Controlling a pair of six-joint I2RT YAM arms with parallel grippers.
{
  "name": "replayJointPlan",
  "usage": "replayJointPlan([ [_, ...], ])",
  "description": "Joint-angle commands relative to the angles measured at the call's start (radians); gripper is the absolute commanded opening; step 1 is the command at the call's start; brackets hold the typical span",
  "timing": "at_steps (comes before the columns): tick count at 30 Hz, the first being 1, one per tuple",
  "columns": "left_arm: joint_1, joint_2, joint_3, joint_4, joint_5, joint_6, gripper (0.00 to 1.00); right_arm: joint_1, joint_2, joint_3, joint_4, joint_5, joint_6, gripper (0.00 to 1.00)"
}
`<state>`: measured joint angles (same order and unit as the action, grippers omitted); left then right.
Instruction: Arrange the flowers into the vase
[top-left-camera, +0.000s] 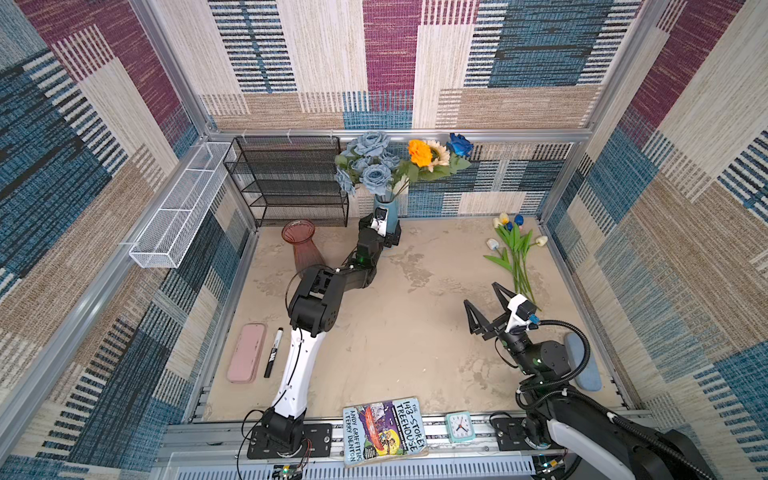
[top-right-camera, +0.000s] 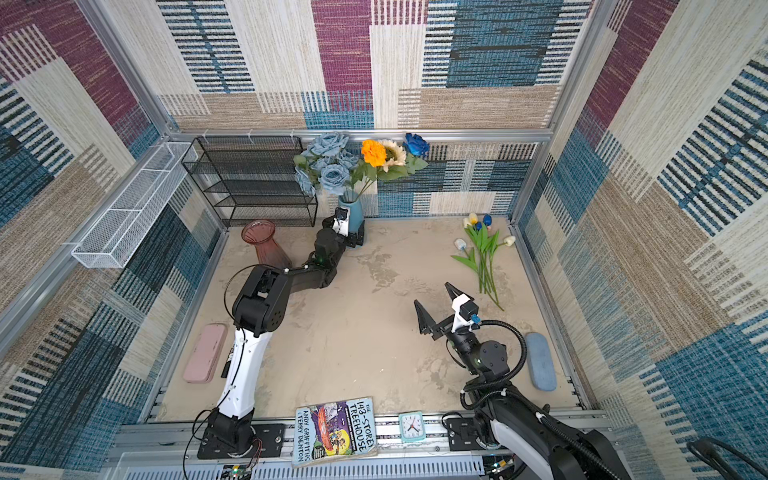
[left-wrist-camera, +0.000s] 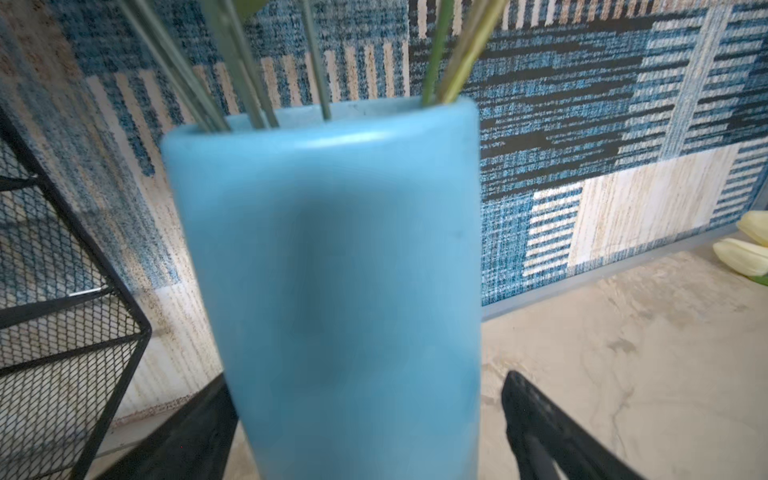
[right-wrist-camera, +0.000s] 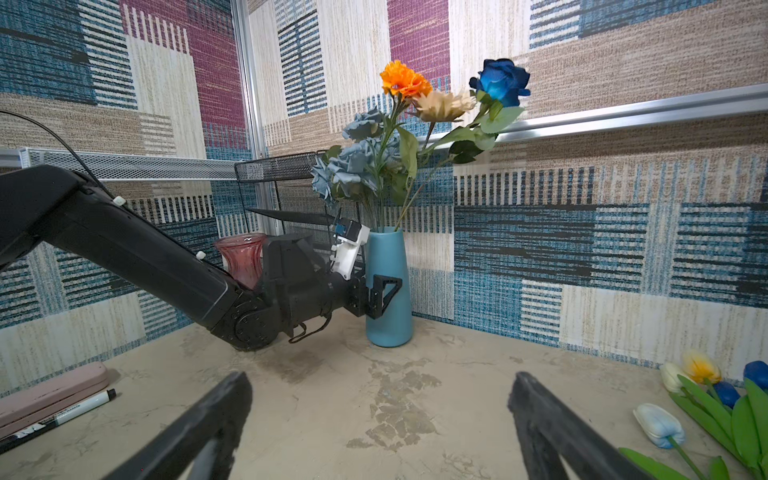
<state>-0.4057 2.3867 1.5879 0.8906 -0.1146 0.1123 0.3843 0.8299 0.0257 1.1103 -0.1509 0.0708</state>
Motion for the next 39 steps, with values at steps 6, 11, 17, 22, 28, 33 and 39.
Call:
replayJointPlan([
  [6,0.002,-0.155,-0.139,0.006,0.076,0.034,1.00,0.002,0.002,0.004,0.037,-0.018,0.003,1.00],
  [11,-0.002,-0.302,-0.333,0.052,0.113,0.020,1.00,0.001,0.000,0.005,0.034,-0.019,0.002,1.00],
  [17,-0.002,-0.703,-0.665,-0.050,0.097,-0.025,1.00,0.001,0.002,0.004,0.035,-0.024,0.001,1.00],
  [22,0.091,-1.064,-0.938,-0.178,0.052,-0.053,1.00,0.002,0.017,0.000,0.052,-0.033,0.012,1.00],
  [28,0.293,-1.165,-1.126,-0.077,0.155,0.019,1.00,0.001,0.042,0.000,0.071,-0.042,0.024,1.00],
  [33,0.387,-0.992,-1.134,0.104,0.193,0.057,1.00,0.001,0.044,0.005,0.060,-0.045,0.022,1.00],
  [39,0.420,-0.812,-1.012,0.175,0.227,0.017,1.00,0.001,0.028,0.002,0.049,-0.052,0.023,1.00],
])
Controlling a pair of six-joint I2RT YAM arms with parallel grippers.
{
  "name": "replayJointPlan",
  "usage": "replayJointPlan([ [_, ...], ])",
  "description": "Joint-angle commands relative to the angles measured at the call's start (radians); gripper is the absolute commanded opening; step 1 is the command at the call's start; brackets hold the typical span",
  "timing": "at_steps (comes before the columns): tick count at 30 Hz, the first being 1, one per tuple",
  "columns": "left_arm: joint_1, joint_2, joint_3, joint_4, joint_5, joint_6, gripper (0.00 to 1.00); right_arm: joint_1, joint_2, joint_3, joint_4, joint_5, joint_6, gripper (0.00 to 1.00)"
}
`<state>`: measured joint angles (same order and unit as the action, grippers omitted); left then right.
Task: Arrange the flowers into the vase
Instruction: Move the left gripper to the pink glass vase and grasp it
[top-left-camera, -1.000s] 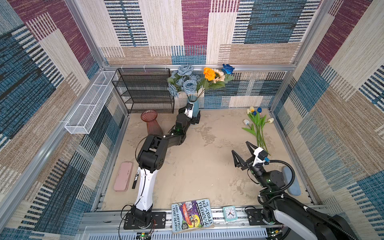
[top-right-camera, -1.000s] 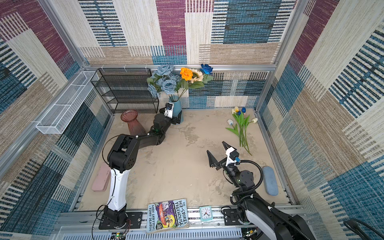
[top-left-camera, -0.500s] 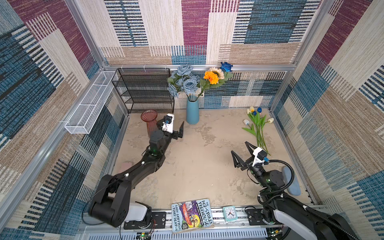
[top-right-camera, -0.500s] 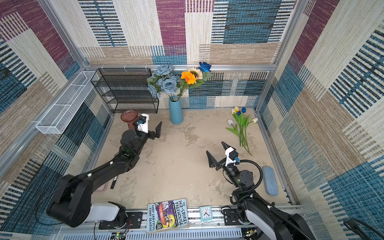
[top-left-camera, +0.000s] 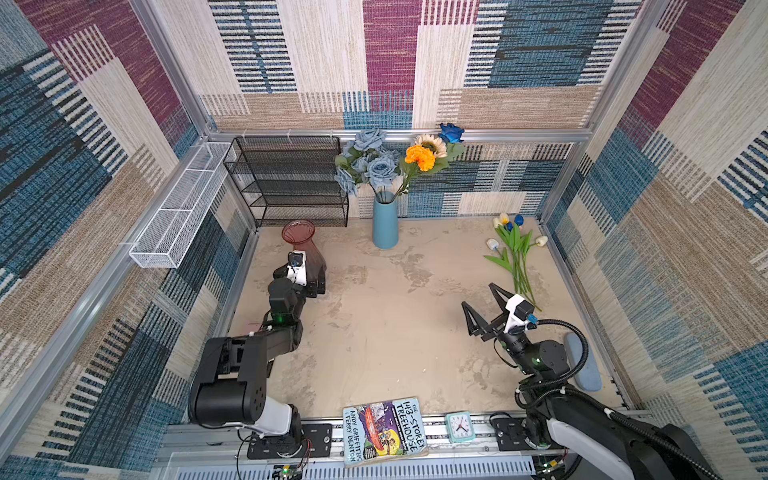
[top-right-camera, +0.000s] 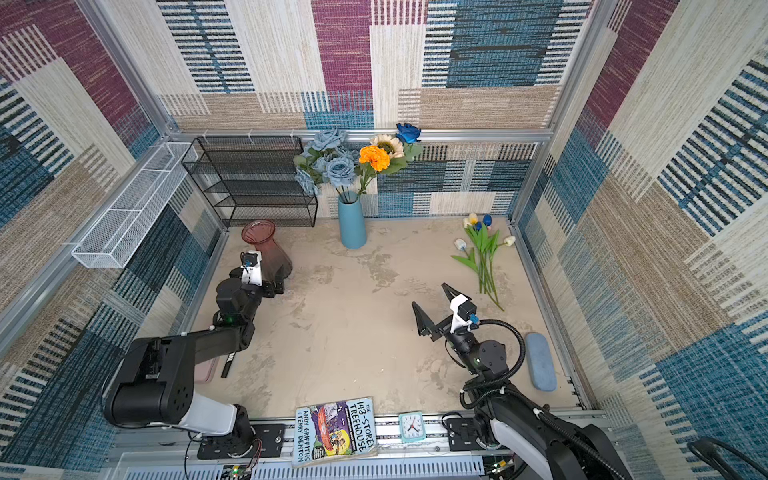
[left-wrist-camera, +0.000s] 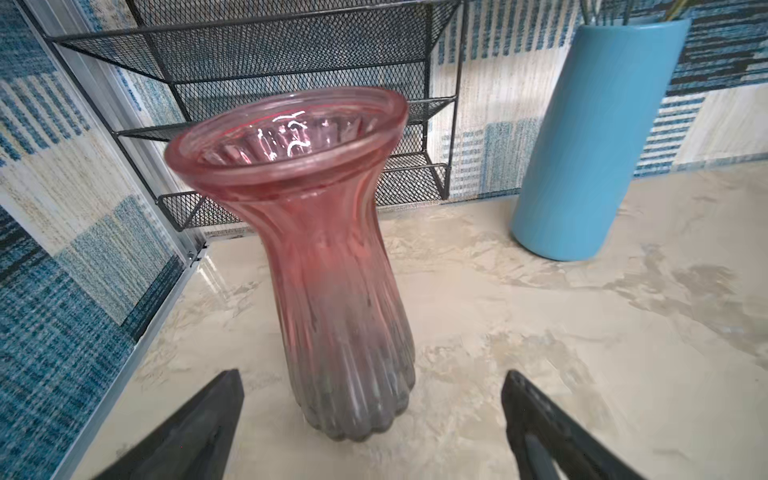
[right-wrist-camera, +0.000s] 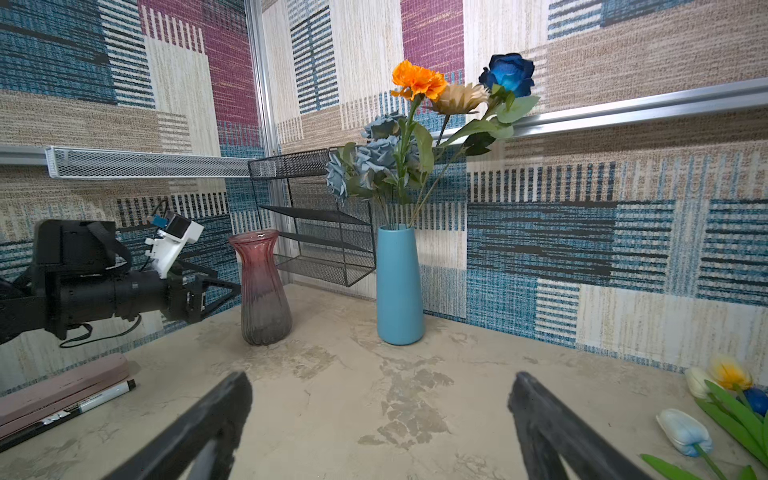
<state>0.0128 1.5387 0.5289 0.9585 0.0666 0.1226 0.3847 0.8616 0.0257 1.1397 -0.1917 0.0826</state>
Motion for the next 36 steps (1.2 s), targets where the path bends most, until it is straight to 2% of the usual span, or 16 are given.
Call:
replayJointPlan([
  [1,0.002,0.055,0.067,0.107,0.039,0.011,1.00,0.000,-0.005,0.002,0.019,-0.011,0.011,1.00],
  [10,0.009,0.229,0.205,0.151,-0.006,0.064,1.00,0.000,-0.031,-0.006,0.016,-0.011,0.005,1.00],
  [26,0.028,0.393,0.350,0.217,-0.073,0.013,0.99,0.000,-0.018,-0.004,0.024,-0.023,0.003,1.00],
  [36,0.043,0.444,0.400,0.216,-0.083,-0.008,0.89,0.001,-0.013,0.000,0.022,-0.028,-0.001,1.00],
])
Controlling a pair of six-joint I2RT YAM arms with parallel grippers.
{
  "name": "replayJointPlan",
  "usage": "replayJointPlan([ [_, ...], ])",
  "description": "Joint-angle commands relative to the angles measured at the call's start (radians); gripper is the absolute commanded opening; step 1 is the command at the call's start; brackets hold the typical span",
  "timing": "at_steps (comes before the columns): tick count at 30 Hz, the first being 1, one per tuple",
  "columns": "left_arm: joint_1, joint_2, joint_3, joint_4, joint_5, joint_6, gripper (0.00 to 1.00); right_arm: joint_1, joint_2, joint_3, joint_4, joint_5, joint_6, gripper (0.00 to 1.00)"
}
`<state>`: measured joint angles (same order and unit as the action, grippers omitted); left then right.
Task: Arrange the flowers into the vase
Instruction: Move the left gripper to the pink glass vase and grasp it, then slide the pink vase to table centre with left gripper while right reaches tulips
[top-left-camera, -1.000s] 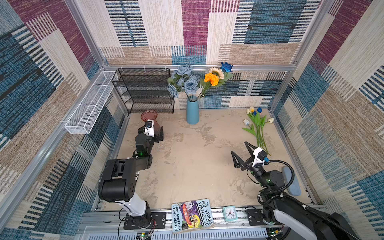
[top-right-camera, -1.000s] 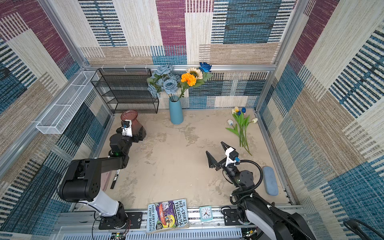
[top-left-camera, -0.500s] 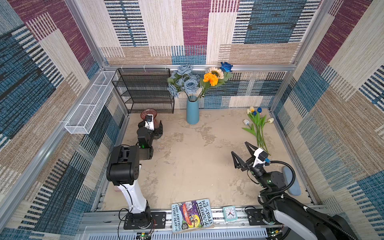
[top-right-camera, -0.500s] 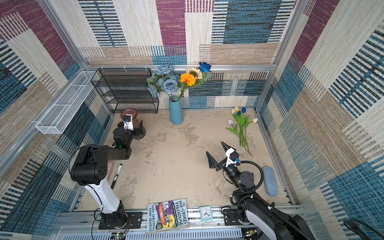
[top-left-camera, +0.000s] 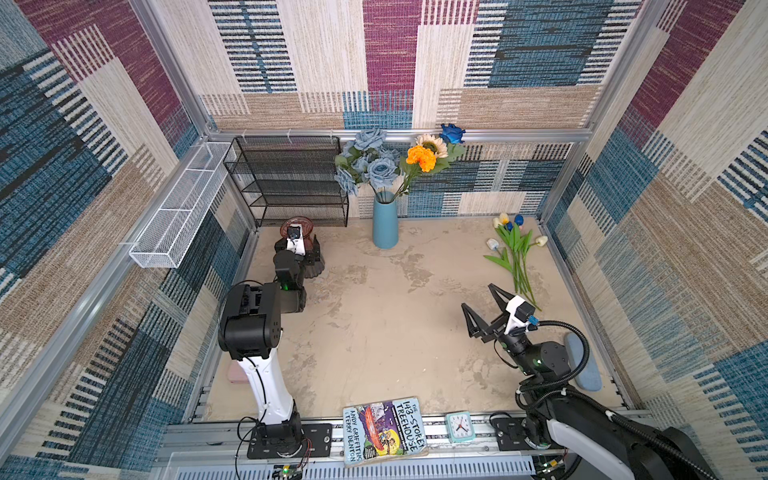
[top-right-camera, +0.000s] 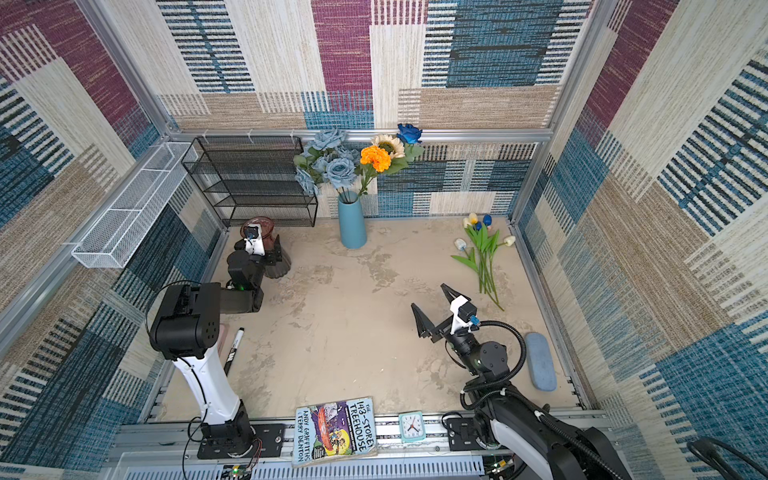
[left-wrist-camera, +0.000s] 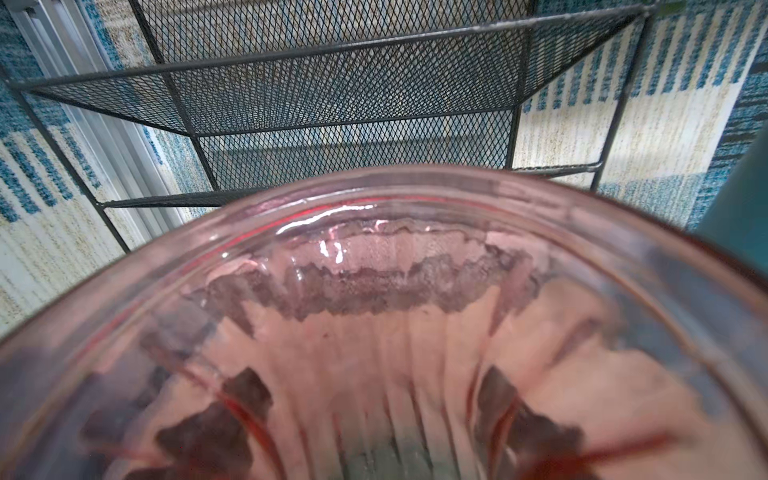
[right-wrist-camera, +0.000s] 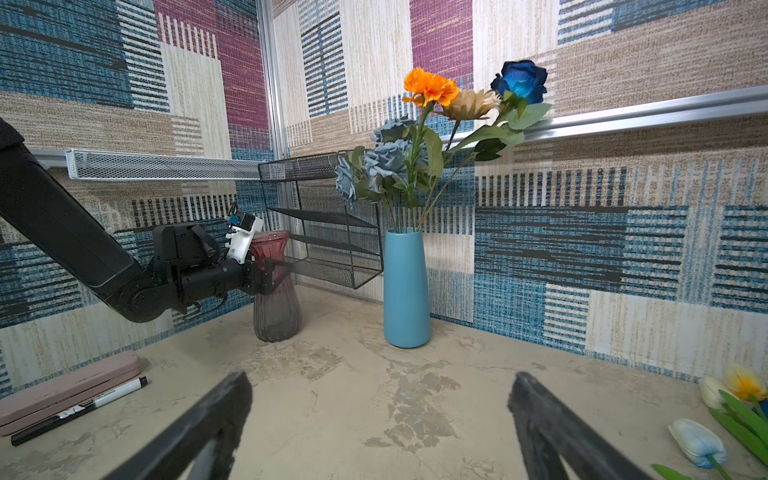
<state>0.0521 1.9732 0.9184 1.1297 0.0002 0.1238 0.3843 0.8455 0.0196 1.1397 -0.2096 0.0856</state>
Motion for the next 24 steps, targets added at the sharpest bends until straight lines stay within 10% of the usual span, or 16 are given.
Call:
replayJointPlan([
  [1,0.005,0.015,0.013,0.046,-0.010,-0.009,0.85,0.001,0.004,0.006,0.022,-0.010,-0.004,1.00],
  [24,0.005,-0.027,-0.009,0.047,0.117,-0.049,0.37,0.003,0.044,0.128,-0.099,0.031,-0.029,1.00],
])
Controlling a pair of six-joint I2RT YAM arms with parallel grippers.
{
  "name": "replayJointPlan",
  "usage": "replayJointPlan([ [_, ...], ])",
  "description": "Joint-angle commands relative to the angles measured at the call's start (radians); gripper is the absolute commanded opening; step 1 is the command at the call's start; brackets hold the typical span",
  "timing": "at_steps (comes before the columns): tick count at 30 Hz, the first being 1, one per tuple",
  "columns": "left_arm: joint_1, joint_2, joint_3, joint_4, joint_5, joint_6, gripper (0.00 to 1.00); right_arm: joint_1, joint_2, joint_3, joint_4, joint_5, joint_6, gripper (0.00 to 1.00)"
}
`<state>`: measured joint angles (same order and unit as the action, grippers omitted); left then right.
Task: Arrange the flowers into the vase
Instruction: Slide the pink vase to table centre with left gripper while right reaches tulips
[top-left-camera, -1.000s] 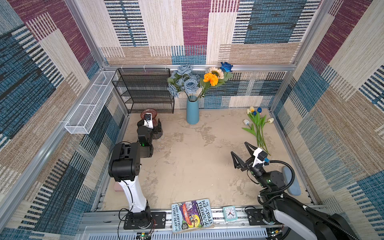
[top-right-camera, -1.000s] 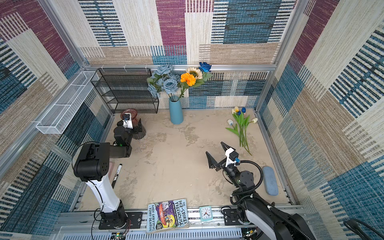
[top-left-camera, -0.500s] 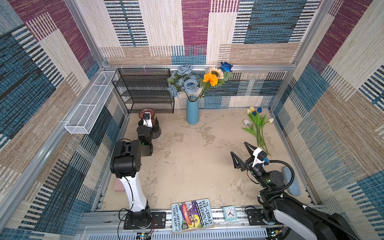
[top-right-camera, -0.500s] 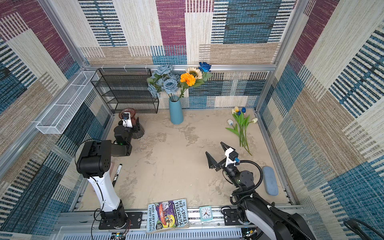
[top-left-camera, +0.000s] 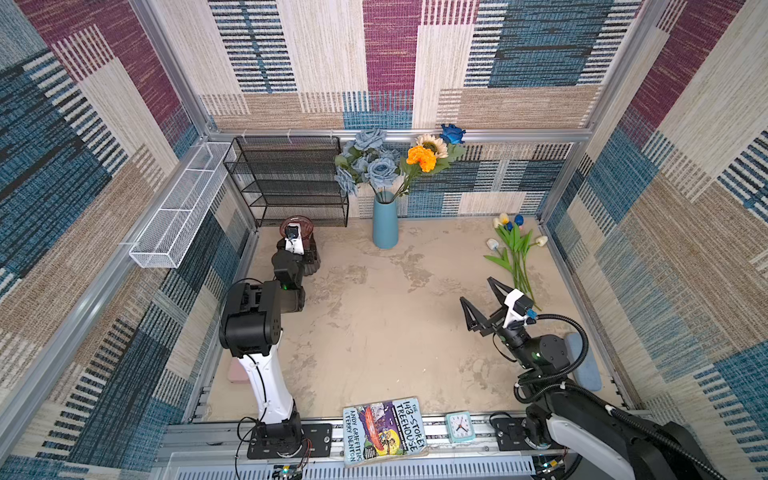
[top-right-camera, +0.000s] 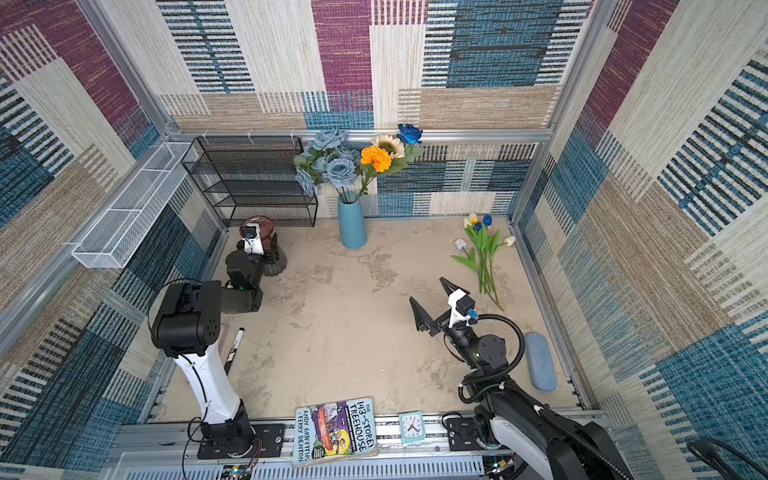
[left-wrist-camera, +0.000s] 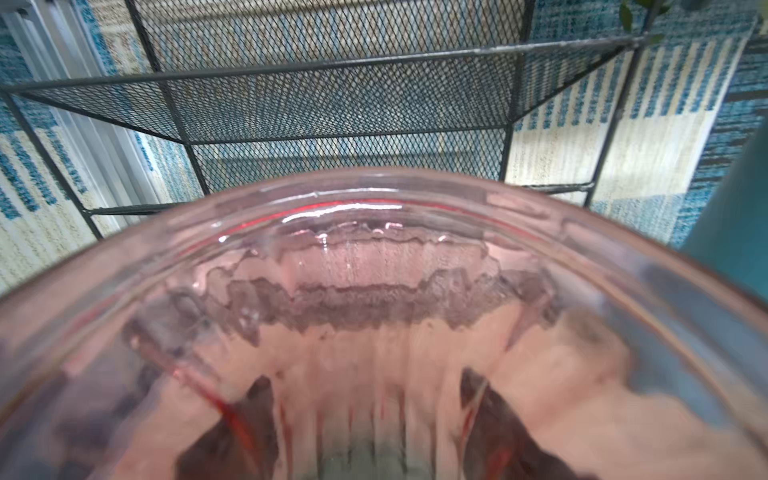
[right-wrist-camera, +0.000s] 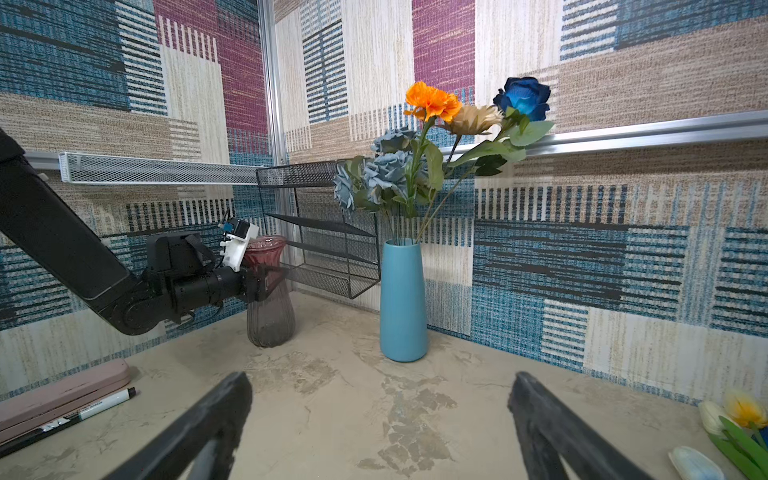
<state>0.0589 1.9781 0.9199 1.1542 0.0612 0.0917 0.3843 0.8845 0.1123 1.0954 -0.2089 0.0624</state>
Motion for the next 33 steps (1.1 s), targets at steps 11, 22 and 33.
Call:
replayJointPlan([
  [11,-0.201,-0.326,-0.278,0.035,0.198,-0.031,0.30,-0.061,0.368,0.581,-0.521,0.201,0.145,0.95],
  [22,-0.571,-0.428,-0.332,-0.027,0.342,-0.066,0.28,-0.344,0.730,1.059,-1.013,0.073,0.146,0.59],
  [33,-0.709,-0.298,-0.251,0.049,0.344,-0.074,0.29,-0.429,0.902,1.285,-1.345,0.078,-0.039,0.60],
])
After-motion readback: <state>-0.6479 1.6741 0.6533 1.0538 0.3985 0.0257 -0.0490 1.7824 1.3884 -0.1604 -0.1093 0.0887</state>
